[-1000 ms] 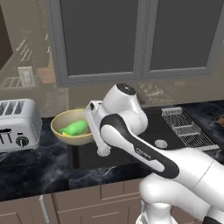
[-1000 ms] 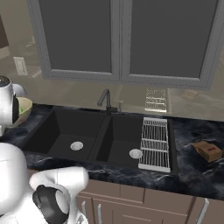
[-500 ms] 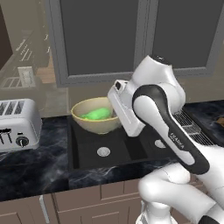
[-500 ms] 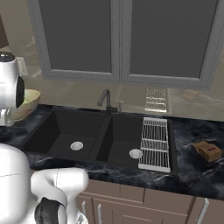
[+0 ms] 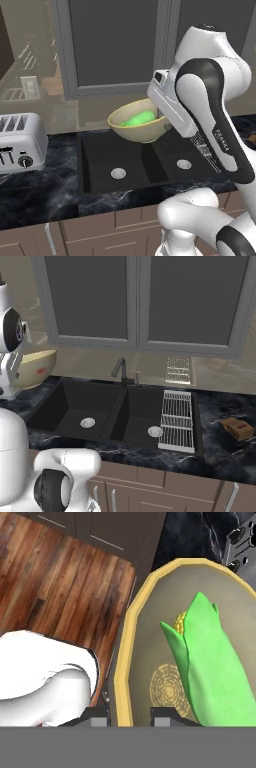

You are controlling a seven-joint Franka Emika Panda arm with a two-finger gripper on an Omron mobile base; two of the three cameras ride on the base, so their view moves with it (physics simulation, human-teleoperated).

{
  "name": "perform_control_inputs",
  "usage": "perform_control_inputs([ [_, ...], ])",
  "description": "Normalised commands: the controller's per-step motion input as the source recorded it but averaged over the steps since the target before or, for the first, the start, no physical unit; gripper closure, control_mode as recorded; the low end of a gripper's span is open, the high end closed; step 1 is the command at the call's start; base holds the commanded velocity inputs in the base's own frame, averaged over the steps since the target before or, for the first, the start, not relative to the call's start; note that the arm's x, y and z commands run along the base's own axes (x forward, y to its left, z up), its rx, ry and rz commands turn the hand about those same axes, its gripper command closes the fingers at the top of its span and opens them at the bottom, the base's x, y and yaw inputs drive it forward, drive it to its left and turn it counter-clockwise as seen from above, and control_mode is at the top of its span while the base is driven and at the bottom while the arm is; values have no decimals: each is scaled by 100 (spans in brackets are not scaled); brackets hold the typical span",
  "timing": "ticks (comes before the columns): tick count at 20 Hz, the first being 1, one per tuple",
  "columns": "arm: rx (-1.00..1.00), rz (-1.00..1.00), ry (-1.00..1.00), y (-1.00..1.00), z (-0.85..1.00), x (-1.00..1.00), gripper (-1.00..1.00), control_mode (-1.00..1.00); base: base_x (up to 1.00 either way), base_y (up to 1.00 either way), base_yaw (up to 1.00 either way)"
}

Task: Pick the corn from the sink and place it in the bowl. Then pick the bowl and place it in the microwave. Then close the microwave door and press the start button.

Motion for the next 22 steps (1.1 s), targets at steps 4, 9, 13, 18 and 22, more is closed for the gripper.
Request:
perform_control_inputs([
  [4,0,-8,-12,-30,36,-26,100,-100,0,0,0],
  [9,1,-17,-23,-28,46,-25,100,-100,0,0,0],
  [13,3,-17,-21,-41,37,-10,100,-100,0,0,0],
  [18,5,-5,-11,-35,6,-4,100,-100,0,0,0],
  [22,5,-1,-19,-35,0,-28,100,-100,0,0,0],
])
